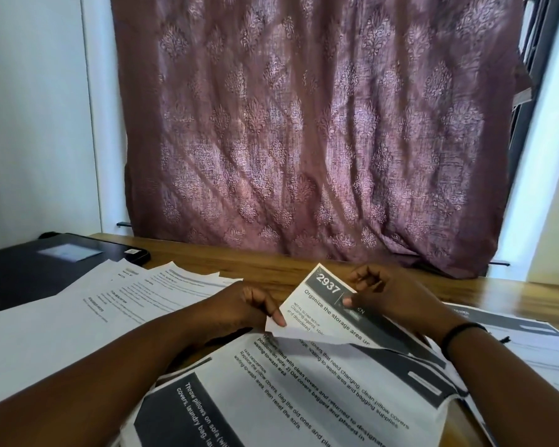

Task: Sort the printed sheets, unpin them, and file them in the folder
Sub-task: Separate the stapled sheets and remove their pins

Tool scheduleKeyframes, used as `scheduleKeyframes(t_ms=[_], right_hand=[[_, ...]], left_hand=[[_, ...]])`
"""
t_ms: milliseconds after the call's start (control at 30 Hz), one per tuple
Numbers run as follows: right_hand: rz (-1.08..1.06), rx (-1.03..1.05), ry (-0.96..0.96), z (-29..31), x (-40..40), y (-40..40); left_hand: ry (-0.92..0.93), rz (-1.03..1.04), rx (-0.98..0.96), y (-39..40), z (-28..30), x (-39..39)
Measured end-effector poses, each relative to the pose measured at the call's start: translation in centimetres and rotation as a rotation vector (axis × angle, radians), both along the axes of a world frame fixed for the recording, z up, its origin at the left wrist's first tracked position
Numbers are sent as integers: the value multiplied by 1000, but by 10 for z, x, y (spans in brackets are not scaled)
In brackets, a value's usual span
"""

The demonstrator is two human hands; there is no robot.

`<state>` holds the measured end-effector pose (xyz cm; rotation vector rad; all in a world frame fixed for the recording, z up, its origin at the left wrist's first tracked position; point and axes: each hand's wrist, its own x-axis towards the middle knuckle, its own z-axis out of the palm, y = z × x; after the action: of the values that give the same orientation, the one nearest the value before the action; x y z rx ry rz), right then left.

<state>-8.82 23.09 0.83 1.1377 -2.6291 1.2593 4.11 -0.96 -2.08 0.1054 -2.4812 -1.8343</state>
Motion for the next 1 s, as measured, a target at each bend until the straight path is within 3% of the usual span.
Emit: scheduleKeyframes(t_ms=[367,567,667,733,800,833,933,1000], right_hand=[[148,-51,-108,12,9,-3],[527,126,-566,25,22,11],[625,202,-741,24,19,15],[625,145,-805,25,21,16],[459,31,-729,26,21,14],[332,-2,-604,24,18,12],[60,147,-136,12,1,9],[8,263,-98,2,-7,8]], left_hand=[[61,-5,-77,-1,-2,1],[138,-54,-132,-2,-5,1],[187,-44,-156,0,-5,-1],[182,-88,-184,2,-1,3],[163,-130,-243,2,3,6],[143,-114,-231,2,3,7],[113,-61,-215,1,0,5],[109,-65,-215,2,0,5]])
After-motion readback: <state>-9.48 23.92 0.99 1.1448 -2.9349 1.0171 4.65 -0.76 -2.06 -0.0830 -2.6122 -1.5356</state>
